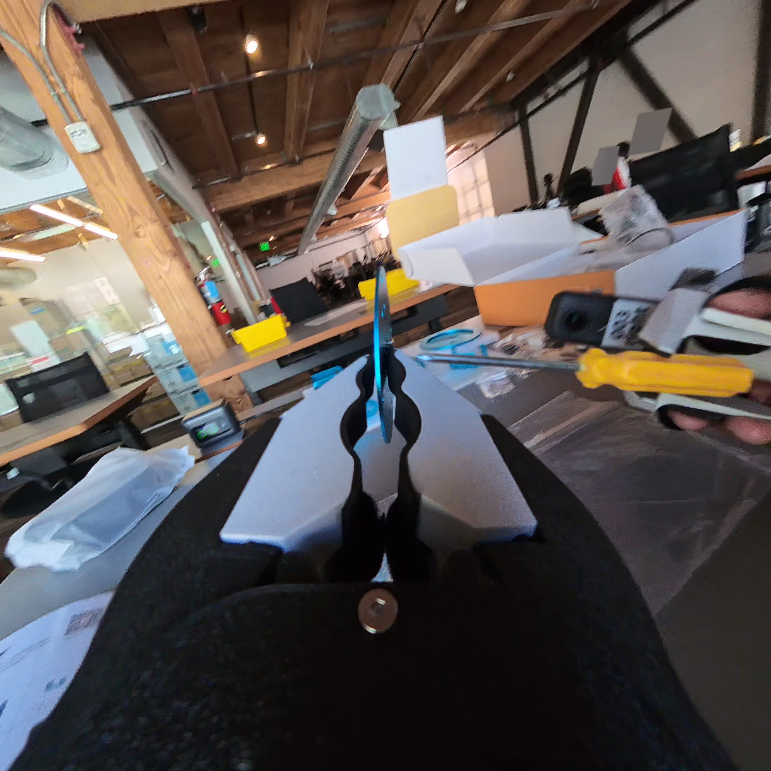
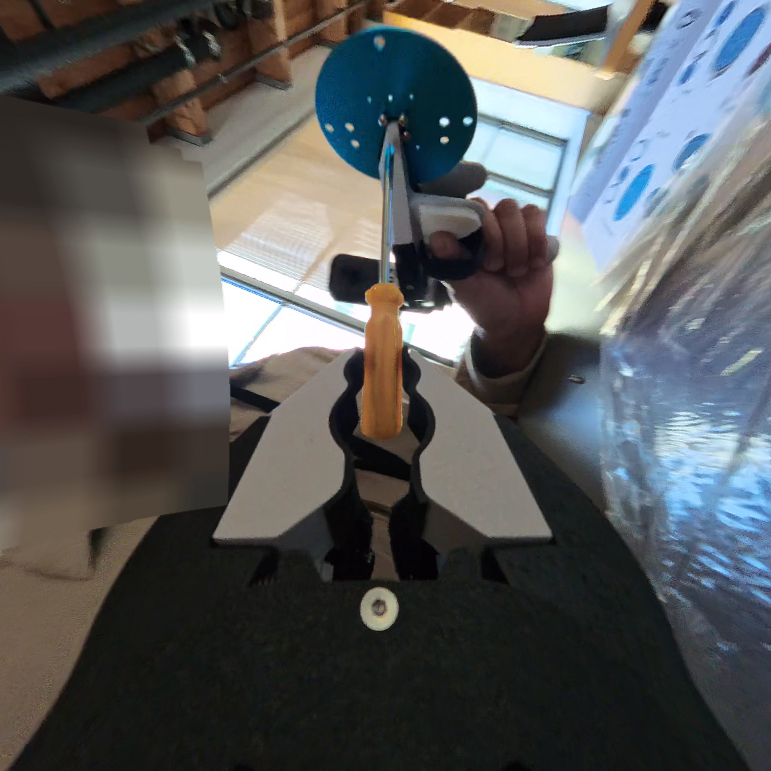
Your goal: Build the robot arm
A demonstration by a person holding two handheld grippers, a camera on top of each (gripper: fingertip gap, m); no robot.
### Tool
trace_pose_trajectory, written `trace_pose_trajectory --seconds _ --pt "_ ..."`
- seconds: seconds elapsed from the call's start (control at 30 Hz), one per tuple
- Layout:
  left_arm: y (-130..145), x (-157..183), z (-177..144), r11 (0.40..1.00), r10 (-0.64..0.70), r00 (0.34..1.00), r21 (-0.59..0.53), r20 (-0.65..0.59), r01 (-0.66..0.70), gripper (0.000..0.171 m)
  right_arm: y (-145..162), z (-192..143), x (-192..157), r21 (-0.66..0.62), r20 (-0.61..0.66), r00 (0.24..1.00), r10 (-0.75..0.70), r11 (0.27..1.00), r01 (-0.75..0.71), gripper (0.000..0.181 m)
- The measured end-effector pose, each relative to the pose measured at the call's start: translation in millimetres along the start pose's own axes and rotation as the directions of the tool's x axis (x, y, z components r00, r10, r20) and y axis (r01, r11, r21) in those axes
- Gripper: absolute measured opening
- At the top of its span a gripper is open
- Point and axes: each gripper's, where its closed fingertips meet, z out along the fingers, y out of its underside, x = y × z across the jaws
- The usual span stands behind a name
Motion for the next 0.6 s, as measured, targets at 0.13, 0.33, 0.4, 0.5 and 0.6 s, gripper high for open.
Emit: trace_pose_trajectory --seconds 0.13,0.33,0.4,0.5,0.6 --pt "29 -11 7 0.984 -0.097 0.994 -0.149 0.045 0.102 0.006 -8 -15 34 -0.042 -0.343 0.918 -0.199 0.980 0.197 0.016" --pt "78 -11 12 0.896 -0.226 0.971 -0.374 0.083 0.241 0.005 -29 -47 66 -0.489 -0.703 0.235 -0.671 0.696 0.526 0.016" --pt "86 -10 13 0.878 -0.232 0.969 -0.411 0.088 0.247 0.005 -36 -51 66 -0.592 -0.702 0.036 -0.711 0.611 0.525 0.017" --pt "94 -5 14 0.858 -0.239 0.967 -0.448 0.085 0.252 0.005 -40 -57 67 -0.738 -0.628 -0.206 -0.751 0.489 0.465 0.017" --pt "99 1 15 0.842 -0.245 0.966 -0.476 0.081 0.254 0.005 -36 -54 71 -0.793 -0.576 -0.277 -0.769 0.444 0.416 0.017"
